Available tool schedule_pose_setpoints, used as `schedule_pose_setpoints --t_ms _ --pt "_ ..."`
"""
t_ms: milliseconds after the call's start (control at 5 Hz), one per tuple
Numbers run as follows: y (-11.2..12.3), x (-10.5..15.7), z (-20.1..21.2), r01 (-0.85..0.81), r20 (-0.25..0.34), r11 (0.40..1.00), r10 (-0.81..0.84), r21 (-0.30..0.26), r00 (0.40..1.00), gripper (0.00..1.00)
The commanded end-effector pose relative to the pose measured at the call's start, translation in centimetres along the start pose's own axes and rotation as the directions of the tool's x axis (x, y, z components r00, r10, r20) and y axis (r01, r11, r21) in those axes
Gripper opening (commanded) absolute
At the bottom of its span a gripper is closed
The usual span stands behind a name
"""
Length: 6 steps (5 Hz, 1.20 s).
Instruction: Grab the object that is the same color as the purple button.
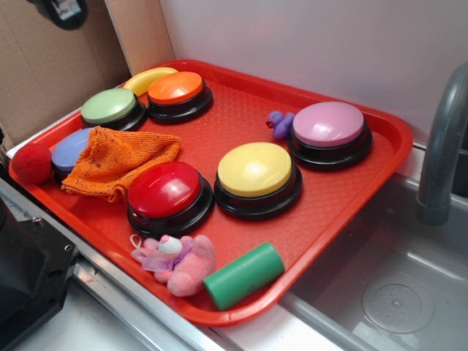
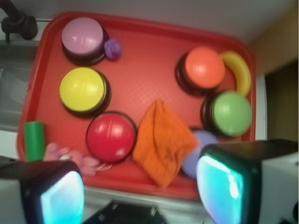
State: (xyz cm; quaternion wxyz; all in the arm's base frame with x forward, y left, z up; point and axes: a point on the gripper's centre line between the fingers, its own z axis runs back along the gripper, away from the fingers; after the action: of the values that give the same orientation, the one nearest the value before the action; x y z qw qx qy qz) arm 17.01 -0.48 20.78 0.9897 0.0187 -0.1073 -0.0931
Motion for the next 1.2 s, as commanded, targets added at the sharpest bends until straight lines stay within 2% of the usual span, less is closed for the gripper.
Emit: schedule_pose_setpoints --t_ms 0,200,400,600,800,1000 --pt "1.5 3.7 -2.9 0.229 0.087 0.971 -0.234 0.068 0.968 1.00" --pt "2.3 5.6 -5.2 0.295 0.149 0.955 -0.297 0.032 0.943 1.00" --pt "3.0 8.3 -8.9 0.353 0.167 0.936 -0.346 -0.008 0.923 1.00" --pt "2.6 10.1 -12.0 0.417 0.190 0.905 -0.397 -0.082 0.898 1.00" --pt "1.6 11.4 -14.3 0.438 0.212 0.893 -0.410 -0.106 0.887 1.00" --pt "0.7 12.2 -16.1 0.478 0.207 0.871 -0.451 -0.110 0.869 1.00"
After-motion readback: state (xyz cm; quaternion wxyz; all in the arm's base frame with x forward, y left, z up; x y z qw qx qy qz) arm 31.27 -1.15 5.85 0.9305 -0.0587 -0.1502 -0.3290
